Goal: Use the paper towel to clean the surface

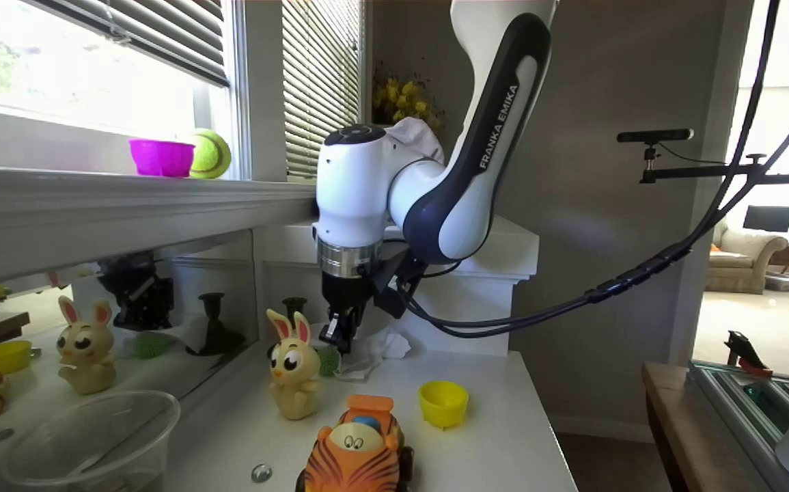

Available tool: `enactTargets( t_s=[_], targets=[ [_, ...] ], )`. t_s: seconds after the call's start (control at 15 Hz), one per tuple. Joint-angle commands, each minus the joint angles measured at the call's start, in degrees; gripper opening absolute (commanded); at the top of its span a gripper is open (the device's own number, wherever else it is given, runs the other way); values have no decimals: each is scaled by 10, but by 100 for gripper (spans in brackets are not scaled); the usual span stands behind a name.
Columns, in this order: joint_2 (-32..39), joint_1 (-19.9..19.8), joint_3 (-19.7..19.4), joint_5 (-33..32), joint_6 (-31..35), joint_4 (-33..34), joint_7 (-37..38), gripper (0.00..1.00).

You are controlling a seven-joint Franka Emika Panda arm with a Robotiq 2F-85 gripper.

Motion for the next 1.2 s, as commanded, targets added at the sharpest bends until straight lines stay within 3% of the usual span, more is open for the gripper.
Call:
enactTargets(
  t_s=[0.0, 0.6, 1.13],
  targets=[
    [3, -2, 3, 4, -2, 2, -4, 0],
    [42, 7, 3, 4, -5, 58, 0, 0],
    [7, -9, 24, 11, -7, 11, -41, 0]
  ],
)
